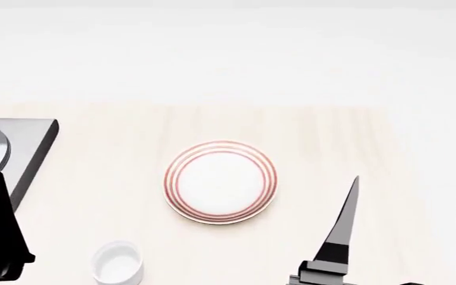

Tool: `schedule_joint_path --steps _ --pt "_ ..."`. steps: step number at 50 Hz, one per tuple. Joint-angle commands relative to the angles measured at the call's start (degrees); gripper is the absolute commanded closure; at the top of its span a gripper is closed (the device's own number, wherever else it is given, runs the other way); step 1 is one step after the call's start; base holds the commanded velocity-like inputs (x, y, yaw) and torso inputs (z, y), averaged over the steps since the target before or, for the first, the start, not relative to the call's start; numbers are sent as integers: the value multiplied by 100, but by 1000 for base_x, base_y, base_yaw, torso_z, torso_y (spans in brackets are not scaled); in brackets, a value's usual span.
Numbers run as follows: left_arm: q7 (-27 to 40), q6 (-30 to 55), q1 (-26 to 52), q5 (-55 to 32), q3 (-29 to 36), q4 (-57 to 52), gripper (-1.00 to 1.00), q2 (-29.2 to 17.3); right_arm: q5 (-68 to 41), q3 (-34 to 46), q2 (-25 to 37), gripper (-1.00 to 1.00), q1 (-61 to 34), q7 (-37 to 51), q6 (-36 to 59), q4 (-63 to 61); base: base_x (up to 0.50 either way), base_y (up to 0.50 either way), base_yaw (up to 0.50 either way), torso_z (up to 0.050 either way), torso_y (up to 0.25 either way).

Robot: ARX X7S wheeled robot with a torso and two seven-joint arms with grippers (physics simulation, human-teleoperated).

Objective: Pick the akita bowl on the cookies box and place it on the plate.

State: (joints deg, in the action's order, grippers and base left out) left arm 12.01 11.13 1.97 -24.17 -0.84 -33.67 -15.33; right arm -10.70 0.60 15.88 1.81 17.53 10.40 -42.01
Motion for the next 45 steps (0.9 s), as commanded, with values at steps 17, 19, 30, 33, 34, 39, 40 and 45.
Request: schedule_joint_path --steps 17,19,30,33,34,39,40,45 --pt "-199 14 -22 -637 -127 -53 -100 -137 -90 -47 143 -100 33 70 -12 -73 0 0 0 9 -88" --pt "-182 18 -16 -626 -121 -60 -100 -142 -102 -52 154 -100 28 76 -1 -79 0 0 0 1 -250" --pt "-142 4 4 -588 -90 -86 -100 -165 -153 -77 202 -100 19 96 8 -106 0 0 0 0 -250" --pt "-133 -14 -1 -561 -76 -72 -100 -163 -150 -70 204 -100 23 101 -12 -94 0 0 0 0 -250" --pt "-132 -24 -4 -553 -73 -67 -100 -162 -152 -69 205 -100 24 102 -19 -87 0 0 0 0 -250" --pt "-138 -51 -26 -571 -73 -48 -100 -168 -148 -59 211 -100 36 108 -54 -74 0 0 0 0 -250" --pt "-140 -59 -29 -564 -69 -44 -100 -169 -144 -56 211 -100 36 112 -59 -68 0 0 0 0 -250" --pt "-127 -73 -28 -561 -63 -36 -100 -175 -157 -52 224 -100 35 122 -51 -78 0 0 0 0 -250"
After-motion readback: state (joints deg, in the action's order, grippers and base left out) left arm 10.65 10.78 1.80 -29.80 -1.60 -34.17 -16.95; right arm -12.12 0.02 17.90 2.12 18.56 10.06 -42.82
